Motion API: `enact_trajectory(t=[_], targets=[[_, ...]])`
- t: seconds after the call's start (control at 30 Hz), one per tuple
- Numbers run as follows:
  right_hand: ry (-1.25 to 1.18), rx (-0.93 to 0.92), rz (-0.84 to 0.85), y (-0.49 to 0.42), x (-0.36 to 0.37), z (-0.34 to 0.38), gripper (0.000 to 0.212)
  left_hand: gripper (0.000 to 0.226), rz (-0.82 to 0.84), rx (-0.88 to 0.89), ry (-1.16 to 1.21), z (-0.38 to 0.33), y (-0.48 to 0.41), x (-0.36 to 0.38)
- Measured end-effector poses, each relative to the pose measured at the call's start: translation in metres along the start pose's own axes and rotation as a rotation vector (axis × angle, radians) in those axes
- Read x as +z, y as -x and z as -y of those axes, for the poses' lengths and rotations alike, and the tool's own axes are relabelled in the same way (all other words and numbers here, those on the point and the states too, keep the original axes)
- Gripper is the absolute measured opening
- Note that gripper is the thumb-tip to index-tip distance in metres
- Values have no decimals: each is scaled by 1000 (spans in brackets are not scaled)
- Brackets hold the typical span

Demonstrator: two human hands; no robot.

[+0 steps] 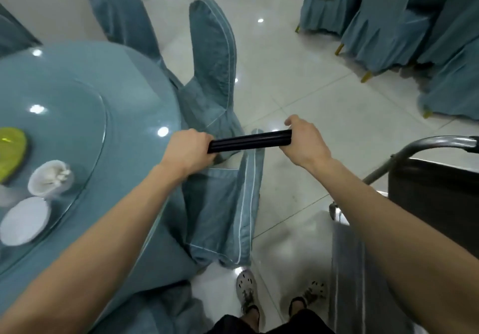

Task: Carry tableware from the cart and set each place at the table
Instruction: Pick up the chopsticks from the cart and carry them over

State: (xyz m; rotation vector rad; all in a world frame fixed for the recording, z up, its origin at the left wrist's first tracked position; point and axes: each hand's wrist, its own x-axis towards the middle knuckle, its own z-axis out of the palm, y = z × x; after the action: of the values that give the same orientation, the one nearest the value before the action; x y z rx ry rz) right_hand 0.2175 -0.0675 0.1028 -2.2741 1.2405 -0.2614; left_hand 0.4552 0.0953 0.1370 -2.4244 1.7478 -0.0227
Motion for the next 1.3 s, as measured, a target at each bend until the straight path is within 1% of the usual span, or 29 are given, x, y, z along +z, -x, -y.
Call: enact_trajectory(t=[0.07, 0.13, 0.23, 0.3, 0.4, 0.43, 0.57, 0.6, 0.63, 0.67, 0.73, 0.77, 0.8, 0.87, 0.9, 0.97, 1.03, 1.07, 1.17, 1.2, 1.23, 1.3], targets=[[-55, -45, 46, -8, 16, 32, 55, 21, 1, -62, 16, 28, 16, 5], [-93, -127, 106, -14, 36, 69, 63, 25, -1, -129, 5, 60, 36, 11], [-62, -228, 192, -19, 59, 115, 70, 27, -9, -191, -6, 103, 64, 20], [-19, -289, 242, -24, 73, 137, 67, 26, -4, -226, -17, 126, 80, 23], [-24, -380, 335, -31, 94, 172, 53, 27, 1, -302, -49, 157, 105, 29], [-10, -404, 356, -32, 100, 187, 52, 27, 8, -336, -44, 166, 116, 31], [15, -505, 418, -35, 125, 223, 70, 27, 54, -431, -26, 187, 147, 39], [19, -546, 435, -38, 133, 231, 71, 27, 65, -461, -25, 192, 157, 40], [45, -584, 454, -40, 140, 240, 67, 27, 76, -490, -20, 196, 167, 41], [79, -628, 472, -42, 148, 249, 56, 27, 84, -518, -17, 200, 177, 42], [225, -713, 509, -37, 160, 269, 20, 27, 110, -568, -27, 208, 198, 42], [321, -782, 516, -33, 166, 280, 13, 27, 123, -587, -30, 212, 208, 43], [400, -861, 511, -28, 174, 289, 16, 28, 129, -599, -33, 215, 217, 44], [452, -972, 533, -17, 192, 307, 23, 29, 141, -633, -31, 219, 236, 48], [453, -995, 570, -13, 199, 312, 27, 29, 148, -645, -30, 221, 243, 50], [456, -1010, 661, -4, 214, 328, 41, 28, 167, -674, -36, 229, 261, 57], [468, -1015, 692, 4, 228, 343, 55, 28, 173, -699, -32, 241, 276, 67], [473, -1022, 680, 8, 235, 351, 56, 28, 164, -714, -26, 248, 281, 70], [477, -1006, 641, 13, 254, 379, 36, 28, 136, -745, 15, 279, 294, 80], [480, -998, 635, 15, 259, 388, 33, 27, 120, -754, 23, 288, 297, 81], [481, -989, 623, 15, 265, 399, 32, 26, 88, -766, 37, 300, 301, 82], [475, -964, 608, 16, 278, 420, 31, 25, -34, -786, 72, 325, 310, 81]])
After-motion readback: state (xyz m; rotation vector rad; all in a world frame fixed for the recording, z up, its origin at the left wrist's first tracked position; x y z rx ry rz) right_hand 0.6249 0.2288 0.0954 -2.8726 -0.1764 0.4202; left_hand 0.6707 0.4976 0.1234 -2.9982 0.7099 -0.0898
